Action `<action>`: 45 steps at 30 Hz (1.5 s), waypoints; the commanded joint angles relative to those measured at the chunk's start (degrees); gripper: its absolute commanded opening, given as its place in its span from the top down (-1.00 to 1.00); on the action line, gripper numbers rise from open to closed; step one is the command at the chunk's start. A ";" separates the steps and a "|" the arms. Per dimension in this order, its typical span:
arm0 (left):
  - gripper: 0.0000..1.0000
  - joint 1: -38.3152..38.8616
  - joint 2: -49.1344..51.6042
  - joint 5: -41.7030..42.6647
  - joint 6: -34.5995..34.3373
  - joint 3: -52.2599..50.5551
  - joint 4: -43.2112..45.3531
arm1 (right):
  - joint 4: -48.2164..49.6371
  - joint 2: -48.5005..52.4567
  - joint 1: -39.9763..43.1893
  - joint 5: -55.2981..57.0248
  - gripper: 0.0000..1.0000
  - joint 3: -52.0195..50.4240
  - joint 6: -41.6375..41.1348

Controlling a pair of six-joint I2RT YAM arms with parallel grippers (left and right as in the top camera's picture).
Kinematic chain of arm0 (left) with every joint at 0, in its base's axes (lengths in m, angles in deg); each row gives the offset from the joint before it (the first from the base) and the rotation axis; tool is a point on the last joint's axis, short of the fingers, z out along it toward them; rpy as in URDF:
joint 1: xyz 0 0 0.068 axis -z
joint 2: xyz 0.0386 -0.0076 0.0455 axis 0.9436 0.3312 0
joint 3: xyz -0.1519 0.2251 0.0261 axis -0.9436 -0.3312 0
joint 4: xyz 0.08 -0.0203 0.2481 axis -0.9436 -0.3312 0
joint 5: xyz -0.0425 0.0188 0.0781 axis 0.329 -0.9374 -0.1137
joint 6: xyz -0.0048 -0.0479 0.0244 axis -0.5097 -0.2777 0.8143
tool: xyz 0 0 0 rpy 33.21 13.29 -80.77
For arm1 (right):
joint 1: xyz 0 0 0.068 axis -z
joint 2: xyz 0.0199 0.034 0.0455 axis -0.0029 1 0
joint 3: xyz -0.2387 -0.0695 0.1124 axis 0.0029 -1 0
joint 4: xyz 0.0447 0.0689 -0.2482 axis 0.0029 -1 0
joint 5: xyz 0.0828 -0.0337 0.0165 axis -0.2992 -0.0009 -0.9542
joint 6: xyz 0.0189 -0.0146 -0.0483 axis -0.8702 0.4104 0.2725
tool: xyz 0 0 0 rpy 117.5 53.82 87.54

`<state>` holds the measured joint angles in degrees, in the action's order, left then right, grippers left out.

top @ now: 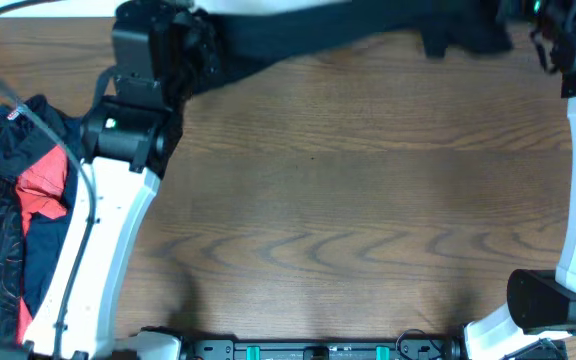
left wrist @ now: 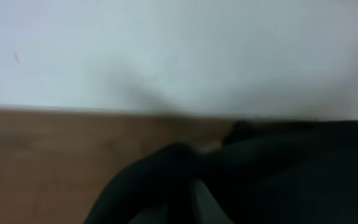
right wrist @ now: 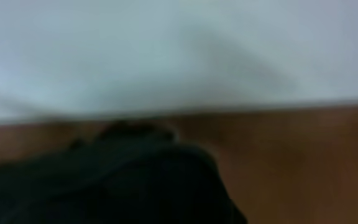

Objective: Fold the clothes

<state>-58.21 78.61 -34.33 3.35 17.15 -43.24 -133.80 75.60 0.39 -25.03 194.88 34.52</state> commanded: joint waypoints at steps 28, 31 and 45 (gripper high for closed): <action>0.88 -0.11 18.67 18.43 -2.99 -1.75 -55.06 | -38.60 12.00 -4.11 -5.99 0.98 0.76 -3.15; 0.88 -0.11 18.67 19.78 -2.97 -4.68 -56.70 | -39.30 12.00 -4.11 -5.57 0.98 0.76 -3.15; 0.60 -0.11 18.69 21.20 -2.51 -10.54 -57.81 | -39.39 12.00 -4.11 -5.55 0.97 0.76 -3.15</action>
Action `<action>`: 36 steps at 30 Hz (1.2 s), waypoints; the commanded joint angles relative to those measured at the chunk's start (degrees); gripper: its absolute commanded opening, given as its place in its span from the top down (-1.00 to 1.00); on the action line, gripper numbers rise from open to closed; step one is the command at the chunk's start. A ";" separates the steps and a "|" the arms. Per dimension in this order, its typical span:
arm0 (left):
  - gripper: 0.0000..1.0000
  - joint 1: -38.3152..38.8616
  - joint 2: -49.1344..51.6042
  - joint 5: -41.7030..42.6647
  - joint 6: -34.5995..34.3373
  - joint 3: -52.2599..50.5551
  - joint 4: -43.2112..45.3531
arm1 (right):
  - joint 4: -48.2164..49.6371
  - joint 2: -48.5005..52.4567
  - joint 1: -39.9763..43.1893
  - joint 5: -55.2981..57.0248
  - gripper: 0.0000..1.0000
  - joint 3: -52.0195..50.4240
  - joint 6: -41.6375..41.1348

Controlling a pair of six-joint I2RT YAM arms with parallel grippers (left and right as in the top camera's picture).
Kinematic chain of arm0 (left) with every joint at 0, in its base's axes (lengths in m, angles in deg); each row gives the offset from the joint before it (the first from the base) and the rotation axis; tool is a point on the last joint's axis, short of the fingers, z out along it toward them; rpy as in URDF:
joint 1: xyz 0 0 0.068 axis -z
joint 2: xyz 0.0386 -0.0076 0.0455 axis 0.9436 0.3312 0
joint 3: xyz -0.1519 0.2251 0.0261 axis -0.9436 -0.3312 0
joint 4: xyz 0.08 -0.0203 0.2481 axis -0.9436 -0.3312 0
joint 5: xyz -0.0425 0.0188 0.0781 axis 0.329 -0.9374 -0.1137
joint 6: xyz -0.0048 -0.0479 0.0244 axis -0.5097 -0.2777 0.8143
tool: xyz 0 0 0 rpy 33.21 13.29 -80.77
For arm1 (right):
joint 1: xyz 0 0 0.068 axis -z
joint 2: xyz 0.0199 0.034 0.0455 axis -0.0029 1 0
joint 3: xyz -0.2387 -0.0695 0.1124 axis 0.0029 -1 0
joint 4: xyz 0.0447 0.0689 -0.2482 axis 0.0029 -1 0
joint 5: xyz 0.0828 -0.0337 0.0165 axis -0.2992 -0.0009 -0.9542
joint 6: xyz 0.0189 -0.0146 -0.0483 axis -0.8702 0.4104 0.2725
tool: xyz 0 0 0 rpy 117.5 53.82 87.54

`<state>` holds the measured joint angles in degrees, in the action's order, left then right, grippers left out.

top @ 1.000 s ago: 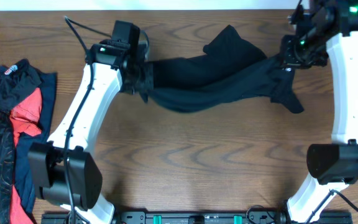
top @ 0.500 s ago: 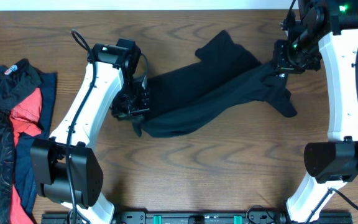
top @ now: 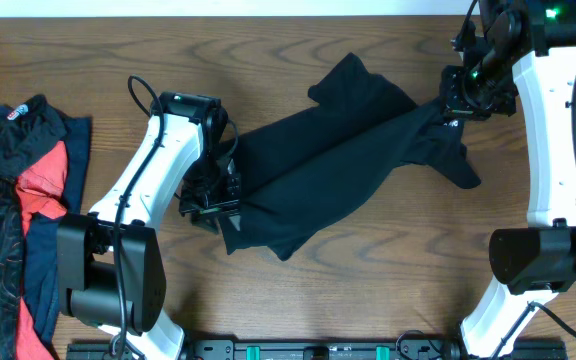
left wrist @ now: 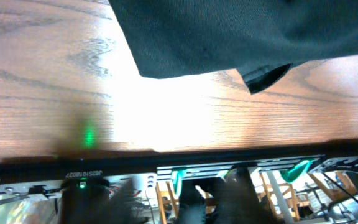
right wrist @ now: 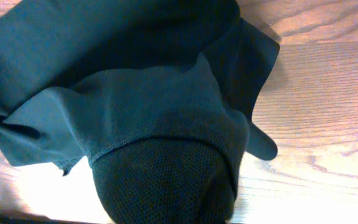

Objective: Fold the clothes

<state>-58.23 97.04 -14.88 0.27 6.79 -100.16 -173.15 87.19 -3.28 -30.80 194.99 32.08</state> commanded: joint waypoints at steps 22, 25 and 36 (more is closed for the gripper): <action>0.08 18.36 0.28 3.10 4.50 -16.20 30.14 | 1.81 0.46 -0.44 0.11 0.96 0.66 -0.70; -0.03 17.97 0.28 3.74 5.64 -21.31 37.90 | 1.46 0.46 -0.44 0.11 0.96 0.66 -0.70; -0.28 17.66 0.28 11.82 13.70 -23.98 42.29 | 0.37 0.46 -0.44 -1.57 0.97 0.66 -0.94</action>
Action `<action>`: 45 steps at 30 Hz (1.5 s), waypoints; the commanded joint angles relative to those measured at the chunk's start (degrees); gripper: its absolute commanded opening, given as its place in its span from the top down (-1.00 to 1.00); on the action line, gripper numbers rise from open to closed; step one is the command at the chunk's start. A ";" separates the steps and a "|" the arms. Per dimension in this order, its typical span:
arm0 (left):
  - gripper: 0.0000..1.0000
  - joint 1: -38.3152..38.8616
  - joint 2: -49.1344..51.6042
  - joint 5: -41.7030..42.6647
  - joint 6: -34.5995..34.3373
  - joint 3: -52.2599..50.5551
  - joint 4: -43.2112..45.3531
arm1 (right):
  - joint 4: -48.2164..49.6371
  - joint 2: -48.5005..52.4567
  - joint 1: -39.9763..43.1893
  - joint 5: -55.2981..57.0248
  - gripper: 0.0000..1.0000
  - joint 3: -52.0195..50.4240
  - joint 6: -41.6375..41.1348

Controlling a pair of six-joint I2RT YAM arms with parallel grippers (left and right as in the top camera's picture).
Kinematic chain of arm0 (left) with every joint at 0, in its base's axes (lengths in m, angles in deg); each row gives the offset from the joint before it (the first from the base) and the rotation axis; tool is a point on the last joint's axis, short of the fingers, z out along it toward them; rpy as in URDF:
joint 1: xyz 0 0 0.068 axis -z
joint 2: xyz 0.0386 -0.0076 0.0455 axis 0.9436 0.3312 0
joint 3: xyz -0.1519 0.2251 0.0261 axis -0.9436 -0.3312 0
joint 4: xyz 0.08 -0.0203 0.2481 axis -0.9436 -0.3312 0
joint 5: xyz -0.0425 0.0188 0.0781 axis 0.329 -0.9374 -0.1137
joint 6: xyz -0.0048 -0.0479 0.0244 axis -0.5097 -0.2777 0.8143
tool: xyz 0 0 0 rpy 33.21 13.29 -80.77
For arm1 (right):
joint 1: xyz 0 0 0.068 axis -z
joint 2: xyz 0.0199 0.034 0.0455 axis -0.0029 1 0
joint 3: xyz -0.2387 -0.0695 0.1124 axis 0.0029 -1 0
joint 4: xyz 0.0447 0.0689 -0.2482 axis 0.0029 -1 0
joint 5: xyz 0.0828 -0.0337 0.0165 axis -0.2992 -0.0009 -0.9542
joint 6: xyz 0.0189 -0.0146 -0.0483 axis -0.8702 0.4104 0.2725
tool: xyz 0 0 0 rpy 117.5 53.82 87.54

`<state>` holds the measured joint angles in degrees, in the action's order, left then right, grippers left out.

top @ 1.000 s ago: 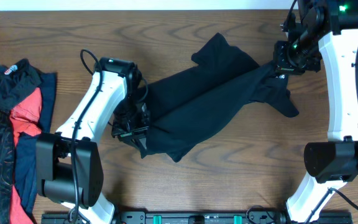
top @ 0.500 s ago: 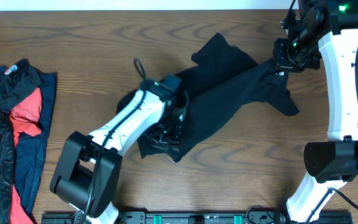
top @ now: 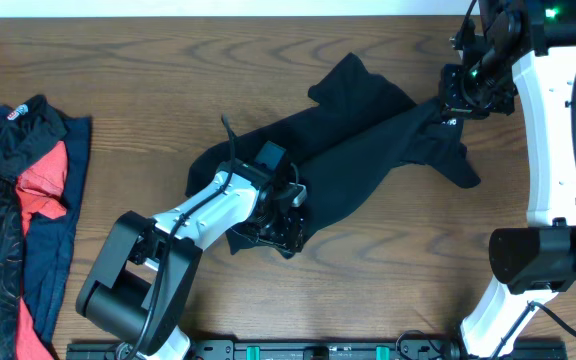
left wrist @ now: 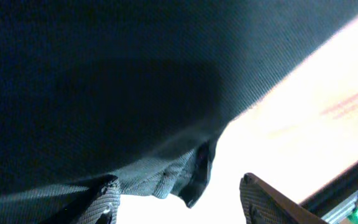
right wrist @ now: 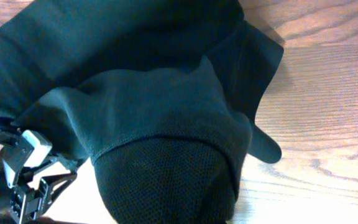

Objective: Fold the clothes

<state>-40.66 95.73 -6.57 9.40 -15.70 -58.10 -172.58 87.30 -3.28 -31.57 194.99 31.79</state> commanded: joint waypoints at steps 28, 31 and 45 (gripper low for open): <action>0.06 15.32 -10.25 -26.29 2.78 -1.36 0.48 | -0.59 0.35 -0.44 -0.81 0.97 0.66 -0.59; 0.04 16.37 -9.07 -26.27 2.75 -1.36 0.66 | -0.76 0.35 -0.44 -0.81 0.97 0.66 -0.59; 0.04 16.37 -4.94 -23.67 1.92 -6.47 4.66 | -0.81 0.35 -0.50 -0.81 0.98 0.66 -0.59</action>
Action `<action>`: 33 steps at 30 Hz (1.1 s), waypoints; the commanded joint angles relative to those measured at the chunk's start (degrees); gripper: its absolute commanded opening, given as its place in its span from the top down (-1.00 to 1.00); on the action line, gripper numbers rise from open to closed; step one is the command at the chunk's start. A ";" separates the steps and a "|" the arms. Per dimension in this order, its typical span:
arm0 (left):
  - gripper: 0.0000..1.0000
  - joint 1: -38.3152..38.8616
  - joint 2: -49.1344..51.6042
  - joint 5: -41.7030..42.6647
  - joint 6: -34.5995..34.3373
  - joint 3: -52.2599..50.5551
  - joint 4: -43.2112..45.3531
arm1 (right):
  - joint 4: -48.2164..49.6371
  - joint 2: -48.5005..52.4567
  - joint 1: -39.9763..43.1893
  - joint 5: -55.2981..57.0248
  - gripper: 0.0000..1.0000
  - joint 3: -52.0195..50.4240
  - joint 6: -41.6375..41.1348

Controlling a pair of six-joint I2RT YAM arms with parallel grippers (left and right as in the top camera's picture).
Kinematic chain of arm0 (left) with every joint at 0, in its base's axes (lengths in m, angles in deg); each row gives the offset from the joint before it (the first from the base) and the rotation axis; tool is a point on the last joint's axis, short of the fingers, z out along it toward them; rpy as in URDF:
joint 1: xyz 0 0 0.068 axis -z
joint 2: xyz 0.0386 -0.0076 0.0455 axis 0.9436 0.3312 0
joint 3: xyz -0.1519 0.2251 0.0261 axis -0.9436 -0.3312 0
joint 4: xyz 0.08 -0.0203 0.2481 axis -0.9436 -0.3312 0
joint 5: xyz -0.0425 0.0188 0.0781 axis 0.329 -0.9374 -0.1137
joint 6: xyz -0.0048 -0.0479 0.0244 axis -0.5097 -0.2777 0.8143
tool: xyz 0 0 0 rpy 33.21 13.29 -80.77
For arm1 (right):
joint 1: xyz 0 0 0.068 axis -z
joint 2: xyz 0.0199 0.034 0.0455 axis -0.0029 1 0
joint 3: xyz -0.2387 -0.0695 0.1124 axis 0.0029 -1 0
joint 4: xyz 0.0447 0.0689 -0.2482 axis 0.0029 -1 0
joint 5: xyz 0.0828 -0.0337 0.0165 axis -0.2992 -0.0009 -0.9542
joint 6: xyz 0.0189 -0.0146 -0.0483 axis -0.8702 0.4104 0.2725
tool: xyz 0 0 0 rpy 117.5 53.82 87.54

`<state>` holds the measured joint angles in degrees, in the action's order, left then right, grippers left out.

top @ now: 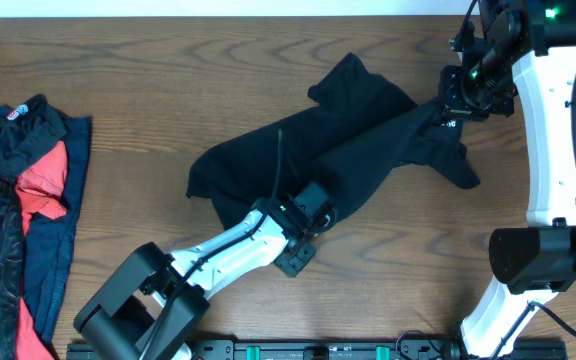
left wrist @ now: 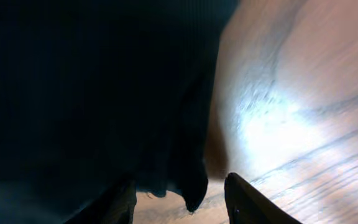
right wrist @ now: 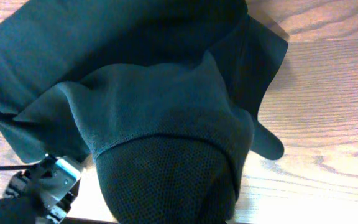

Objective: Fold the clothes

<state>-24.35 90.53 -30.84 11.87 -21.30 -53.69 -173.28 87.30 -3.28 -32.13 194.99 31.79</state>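
A black garment (top: 328, 160) lies rumpled in a diagonal band across the middle of the table. Its right end bunches up into my right gripper (top: 458, 98), which is shut on it; in the right wrist view the gathered fabric (right wrist: 166, 180) hides the fingers. My left arm lies low over the table, with the left gripper (top: 320, 208) at the garment's lower edge. In the left wrist view that gripper (left wrist: 179, 200) is open, and a hanging tip of black cloth (left wrist: 191, 190) sits between its fingers over bare wood.
A pile of black, red and navy clothes (top: 18, 200) lies at the table's left edge. The wooden table (top: 438, 270) ends at a white strip along the back. The arm bases stand at the front edge.
My left gripper has moved from the garment's lower left corner to a spot further right along its lower edge. The garment's left end now lies uncovered. The right gripper holds as before.
First both grippers were at the table's back edge with the garment stretched between them. Then it lay diagonally on the table, left gripper at its left end, right holding its right end. The left gripper then stood open at the lower corner, and now further right.
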 commanded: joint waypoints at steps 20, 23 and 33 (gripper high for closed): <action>0.63 0.00 2.25 1.20 0.15 -0.92 3.26 | -0.11 0.35 -0.74 -0.24 0.98 0.66 -0.61; 0.88 0.00 2.25 1.16 0.09 -0.92 3.82 | -0.11 0.35 -0.74 -0.24 0.97 0.66 -0.61; 0.88 0.02 -1.01 -5.57 -2.71 4.90 1.68 | -0.02 0.35 -0.76 -0.20 0.98 0.66 -0.59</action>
<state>-24.35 90.92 -33.66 10.30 -20.25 -51.02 -173.30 87.30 -3.30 -32.11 194.99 31.79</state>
